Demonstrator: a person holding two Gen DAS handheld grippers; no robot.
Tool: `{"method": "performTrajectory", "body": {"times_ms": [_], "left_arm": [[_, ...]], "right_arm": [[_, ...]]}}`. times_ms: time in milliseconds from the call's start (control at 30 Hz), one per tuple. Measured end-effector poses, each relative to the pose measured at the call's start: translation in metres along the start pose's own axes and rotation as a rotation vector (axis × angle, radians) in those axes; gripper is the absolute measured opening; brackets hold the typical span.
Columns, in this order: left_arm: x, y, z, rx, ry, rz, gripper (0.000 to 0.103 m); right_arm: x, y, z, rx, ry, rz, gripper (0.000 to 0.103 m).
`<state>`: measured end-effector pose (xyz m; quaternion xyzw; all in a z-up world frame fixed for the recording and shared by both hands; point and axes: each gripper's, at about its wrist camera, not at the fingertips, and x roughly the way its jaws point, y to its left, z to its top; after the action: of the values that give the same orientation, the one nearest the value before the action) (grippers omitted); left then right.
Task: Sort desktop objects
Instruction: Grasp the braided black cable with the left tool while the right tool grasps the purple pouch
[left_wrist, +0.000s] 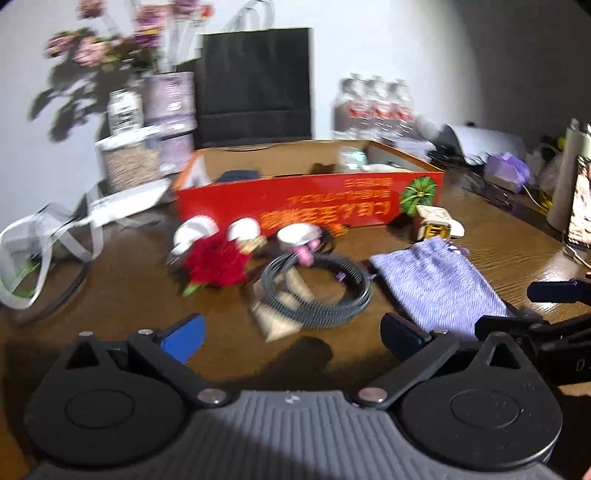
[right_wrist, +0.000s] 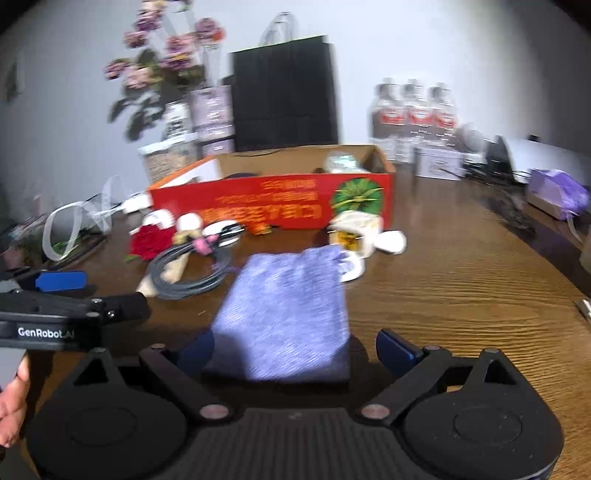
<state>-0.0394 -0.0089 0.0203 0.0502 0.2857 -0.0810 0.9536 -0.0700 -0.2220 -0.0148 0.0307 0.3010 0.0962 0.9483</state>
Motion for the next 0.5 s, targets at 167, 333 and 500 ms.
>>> {"method": "performTrajectory", "body": {"times_ms": [167,333,500], "left_arm": [[0.042,-0.005,0.029,0.035,0.066,-0.019,0.085],[0.073,0.007,0.038,-0.001,0.159,-0.017,0.048],[0.077,0.013,0.041,-0.002,0.162,-0.019,0.021]], "right_arm": [[0.020,-0.015,0.022,0.028,0.020,0.014,0.094],[0.047,-0.019,0.040,-0.001,0.052,-0.022,0.082],[0.065,-0.017,0.043,-0.026,0.091,-0.029,0.051]]}}
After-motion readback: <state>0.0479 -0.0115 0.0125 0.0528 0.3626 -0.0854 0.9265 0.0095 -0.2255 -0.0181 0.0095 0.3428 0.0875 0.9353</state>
